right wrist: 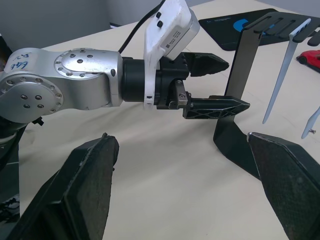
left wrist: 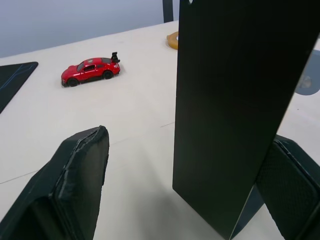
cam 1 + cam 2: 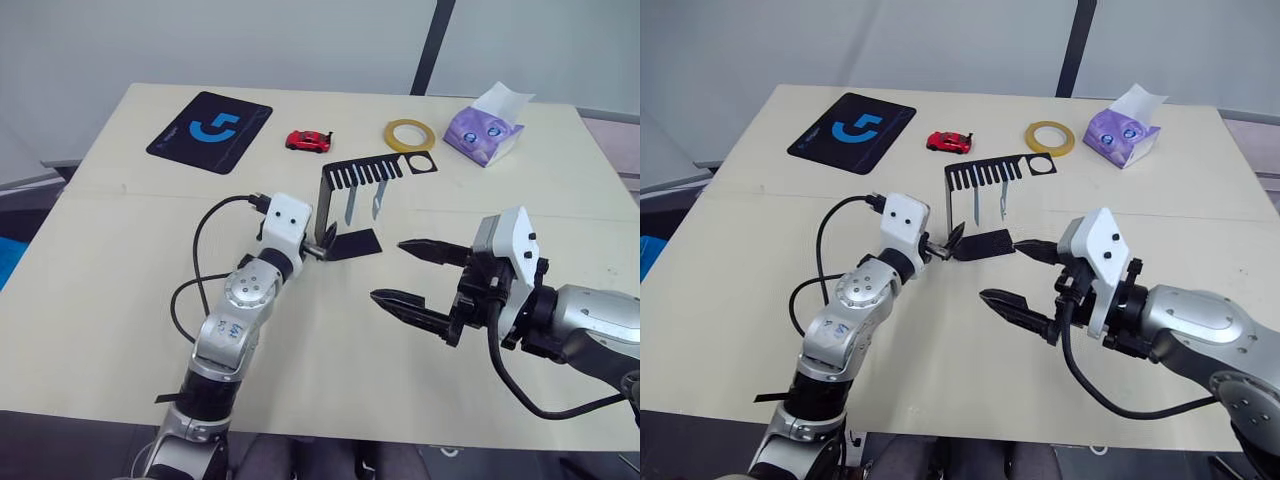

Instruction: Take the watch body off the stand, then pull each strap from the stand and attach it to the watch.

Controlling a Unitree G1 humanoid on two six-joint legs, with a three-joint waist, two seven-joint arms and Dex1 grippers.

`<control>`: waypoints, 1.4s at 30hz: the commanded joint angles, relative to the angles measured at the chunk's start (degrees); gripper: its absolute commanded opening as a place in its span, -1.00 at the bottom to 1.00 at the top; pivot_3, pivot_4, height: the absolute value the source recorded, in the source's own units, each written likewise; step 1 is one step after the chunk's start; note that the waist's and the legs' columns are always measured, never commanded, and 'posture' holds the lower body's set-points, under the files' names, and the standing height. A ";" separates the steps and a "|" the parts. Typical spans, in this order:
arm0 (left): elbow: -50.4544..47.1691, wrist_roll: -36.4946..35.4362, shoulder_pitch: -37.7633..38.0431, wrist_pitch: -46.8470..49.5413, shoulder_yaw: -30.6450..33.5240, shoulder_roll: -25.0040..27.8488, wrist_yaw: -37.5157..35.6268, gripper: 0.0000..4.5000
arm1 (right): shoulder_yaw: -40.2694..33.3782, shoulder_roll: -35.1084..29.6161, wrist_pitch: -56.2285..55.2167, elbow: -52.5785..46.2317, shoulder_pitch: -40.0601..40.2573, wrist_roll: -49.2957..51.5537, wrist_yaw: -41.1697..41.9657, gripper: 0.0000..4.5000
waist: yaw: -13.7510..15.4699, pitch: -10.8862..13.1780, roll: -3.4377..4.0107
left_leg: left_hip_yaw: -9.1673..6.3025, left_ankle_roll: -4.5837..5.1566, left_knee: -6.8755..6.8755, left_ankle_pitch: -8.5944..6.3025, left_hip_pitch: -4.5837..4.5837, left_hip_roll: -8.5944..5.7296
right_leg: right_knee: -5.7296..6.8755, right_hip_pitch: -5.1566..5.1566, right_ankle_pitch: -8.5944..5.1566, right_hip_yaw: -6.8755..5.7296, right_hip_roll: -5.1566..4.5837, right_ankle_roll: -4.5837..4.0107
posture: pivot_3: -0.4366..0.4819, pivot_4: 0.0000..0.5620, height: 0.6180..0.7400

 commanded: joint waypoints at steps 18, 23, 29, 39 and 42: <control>5.96 5.13 -2.19 -9.72 -0.68 -1.81 -1.32 -0.99 | -1.44 0.17 -0.53 -0.71 -1.60 0.03 -1.82 1.00 | 0.79 0.00 0.00 | 0.00 0.01 0.01 0.00 -0.01 0.00 | -0.01 0.00 0.01 -0.03 -0.01 0.02 | -0.05 -0.47 0.97; 10.59 3.56 -4.42 -8.17 5.45 -6.50 4.11 -0.99 | 3.12 2.46 1.55 -0.33 -4.95 -2.43 -8.56 1.00 | 0.71 -0.01 -0.02 | 0.00 0.02 0.04 0.01 -0.01 0.00 | 0.00 0.00 0.02 -0.02 -0.01 0.03 | -0.05 -0.47 0.97; 13.11 5.23 -6.07 -10.41 8.03 -9.28 9.33 -0.99 | 9.23 14.31 8.60 -0.64 -11.86 -3.84 -32.10 1.00 | 0.10 -0.02 -0.03 | 0.01 0.02 0.02 0.03 -0.07 0.06 | 0.05 -0.10 0.06 -0.04 0.00 -0.02 | -0.05 -0.47 0.97; 19.36 7.67 -7.96 -13.39 6.09 -12.54 12.29 -0.99 | 17.56 35.69 16.82 9.85 -24.32 -17.27 -52.53 1.00 | -0.54 -0.05 -0.01 | -0.09 0.11 0.13 0.14 -0.49 -0.04 | 0.10 -0.36 0.14 -0.16 -0.02 0.02 | -0.05 -0.47 0.97; 20.15 8.10 -8.45 -13.78 5.88 -13.23 12.56 -0.99 | 18.86 40.28 16.81 13.68 -26.89 -21.84 -52.61 1.00 | -0.52 -0.06 0.01 | -0.09 0.15 0.12 0.17 -0.51 -0.04 | 0.11 -0.38 0.15 -0.17 -0.02 0.02 | -0.05 -0.47 0.97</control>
